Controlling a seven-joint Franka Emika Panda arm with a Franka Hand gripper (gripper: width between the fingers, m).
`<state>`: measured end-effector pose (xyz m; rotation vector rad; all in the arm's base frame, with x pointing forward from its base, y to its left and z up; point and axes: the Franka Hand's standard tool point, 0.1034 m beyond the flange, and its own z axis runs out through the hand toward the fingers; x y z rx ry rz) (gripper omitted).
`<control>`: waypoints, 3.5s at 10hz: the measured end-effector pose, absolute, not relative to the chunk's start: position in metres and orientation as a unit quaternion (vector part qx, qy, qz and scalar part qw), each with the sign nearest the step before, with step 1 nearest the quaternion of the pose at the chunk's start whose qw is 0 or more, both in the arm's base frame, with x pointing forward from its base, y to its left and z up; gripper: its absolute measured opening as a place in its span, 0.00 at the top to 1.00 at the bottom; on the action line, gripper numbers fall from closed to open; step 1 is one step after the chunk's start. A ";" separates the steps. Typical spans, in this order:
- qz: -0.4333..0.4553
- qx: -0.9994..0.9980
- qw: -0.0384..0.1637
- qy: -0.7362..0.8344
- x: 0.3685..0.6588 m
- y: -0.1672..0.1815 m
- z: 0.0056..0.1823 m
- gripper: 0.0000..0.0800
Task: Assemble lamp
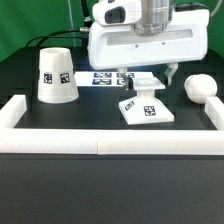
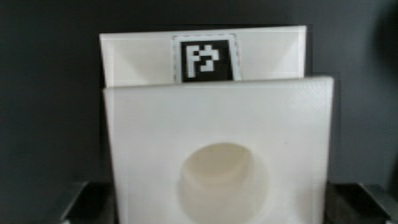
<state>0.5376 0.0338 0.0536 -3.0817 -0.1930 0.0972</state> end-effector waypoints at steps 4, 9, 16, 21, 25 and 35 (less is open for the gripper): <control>0.009 -0.999 0.027 -0.024 0.579 0.048 0.054 0.33; -0.005 -1.000 0.029 0.006 0.601 0.083 0.055 0.33; -0.011 -0.999 0.029 -0.012 0.612 0.099 0.059 0.33; -0.003 -0.998 0.026 -0.049 0.566 0.093 0.075 0.13; 0.008 -0.998 0.025 -0.063 0.518 0.107 0.084 0.13; 0.012 -0.998 0.024 -0.051 0.486 0.144 0.069 0.13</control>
Offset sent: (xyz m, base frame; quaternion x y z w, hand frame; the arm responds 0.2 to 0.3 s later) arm 0.0317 0.0138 -0.0163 0.0072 -0.0099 0.0842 0.9964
